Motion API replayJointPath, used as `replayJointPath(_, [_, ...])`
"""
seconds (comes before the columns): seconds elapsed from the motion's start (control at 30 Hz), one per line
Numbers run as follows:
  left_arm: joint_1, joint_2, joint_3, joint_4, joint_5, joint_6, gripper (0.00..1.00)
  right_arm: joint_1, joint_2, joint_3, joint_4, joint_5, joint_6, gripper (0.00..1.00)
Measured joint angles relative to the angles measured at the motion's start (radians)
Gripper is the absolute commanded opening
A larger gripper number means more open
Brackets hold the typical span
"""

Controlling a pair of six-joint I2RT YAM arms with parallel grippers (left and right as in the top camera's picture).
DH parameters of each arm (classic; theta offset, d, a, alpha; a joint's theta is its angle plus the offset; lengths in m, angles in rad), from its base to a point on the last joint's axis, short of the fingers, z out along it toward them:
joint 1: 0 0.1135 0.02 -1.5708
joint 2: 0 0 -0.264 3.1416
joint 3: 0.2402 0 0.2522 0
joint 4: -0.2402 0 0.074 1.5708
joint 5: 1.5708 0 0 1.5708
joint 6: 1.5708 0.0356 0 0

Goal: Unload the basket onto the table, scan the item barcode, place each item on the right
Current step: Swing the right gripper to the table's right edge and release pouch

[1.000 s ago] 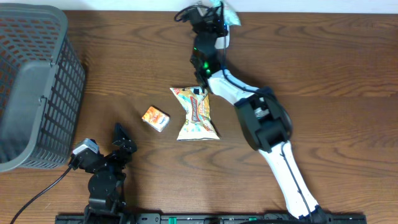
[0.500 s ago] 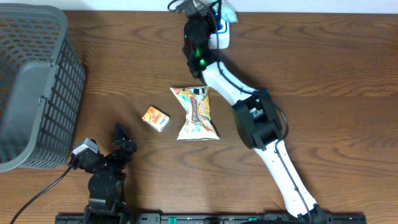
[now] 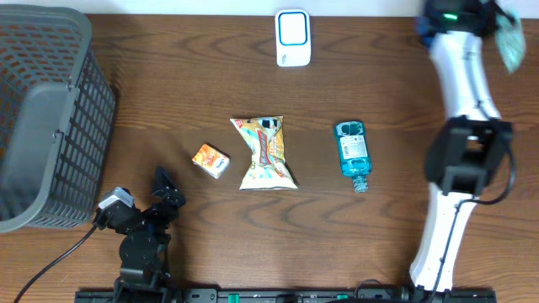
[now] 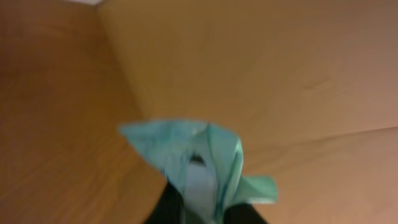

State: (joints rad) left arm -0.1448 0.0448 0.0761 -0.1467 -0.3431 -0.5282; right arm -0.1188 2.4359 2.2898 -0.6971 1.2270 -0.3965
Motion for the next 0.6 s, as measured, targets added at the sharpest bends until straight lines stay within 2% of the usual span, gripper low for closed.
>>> replayJointPath(0.1, [0.000,0.000,0.000,0.000,0.000,0.000,0.98,-0.143,0.028,-0.053,-0.130,-0.179,0.192,0.01])
replayJointPath(0.2, [0.000,0.000,0.000,0.000,0.000,0.000,0.98,-0.261,0.045,-0.068,-0.166,-0.322,0.304,0.01])
replayJointPath(0.23, [0.000,0.000,0.000,0.000,0.000,0.000,0.98,-0.291,0.045,-0.069,-0.172,-0.350,0.322,0.12])
replayJointPath(0.27, [0.000,0.000,0.000,0.000,0.000,0.000,0.98,-0.325,0.045,-0.068,-0.173,-0.376,0.339,0.44])
replayJointPath(0.3, [0.000,0.000,0.000,0.000,0.000,0.000,0.98,-0.343,0.044,-0.068,-0.174,-0.389,0.360,0.66])
replayJointPath(0.37, [0.000,0.000,0.000,0.000,0.000,0.000,0.98,-0.374,0.043,-0.066,-0.199,-0.439,0.383,0.99])
replayJointPath(0.6, [0.000,0.000,0.000,0.000,0.000,0.000,0.98,-0.349,0.007,-0.067,-0.272,-0.692,0.469,0.99])
